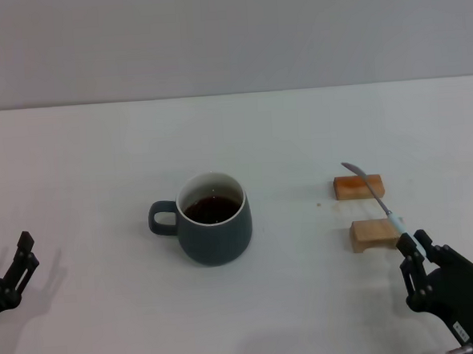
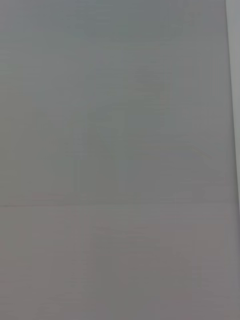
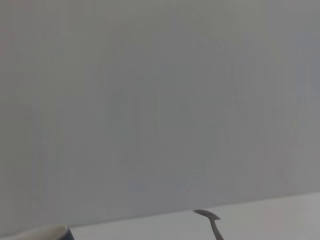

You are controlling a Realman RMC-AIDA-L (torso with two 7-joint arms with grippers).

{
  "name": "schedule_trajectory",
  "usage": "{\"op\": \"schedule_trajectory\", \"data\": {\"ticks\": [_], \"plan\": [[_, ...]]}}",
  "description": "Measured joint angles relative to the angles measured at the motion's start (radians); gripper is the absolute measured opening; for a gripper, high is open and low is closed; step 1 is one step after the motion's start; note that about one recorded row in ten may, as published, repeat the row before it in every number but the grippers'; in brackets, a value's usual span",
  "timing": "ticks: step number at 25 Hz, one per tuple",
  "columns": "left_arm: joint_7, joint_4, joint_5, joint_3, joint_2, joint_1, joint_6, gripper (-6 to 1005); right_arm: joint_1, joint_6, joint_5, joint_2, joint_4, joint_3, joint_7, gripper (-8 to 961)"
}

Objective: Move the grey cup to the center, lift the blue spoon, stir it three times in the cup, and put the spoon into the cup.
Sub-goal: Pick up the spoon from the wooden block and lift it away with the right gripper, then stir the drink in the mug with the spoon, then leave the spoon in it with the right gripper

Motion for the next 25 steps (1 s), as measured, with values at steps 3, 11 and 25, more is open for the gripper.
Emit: {"op": "schedule_trajectory", "data": {"ticks": [3,11,25], "plan": [[0.0,-0.001,0.0,0.003,0.0,0.0,0.001,862,0.011,-0.011,-0.012,-0.026,0.043,0.0,0.0,162],[0.0,0.003,0.0,0.006,-0.001,-0.002,0.0,862,0.089,-0.001,-0.023,-0.132,0.208,0.008,-0.01,162],[0.0,0.003,0.0,0.006,0.0,-0.009,0.0,862,0.216,0.386,-0.075,-0.324,0.583,0.226,-0.181,163]]}}
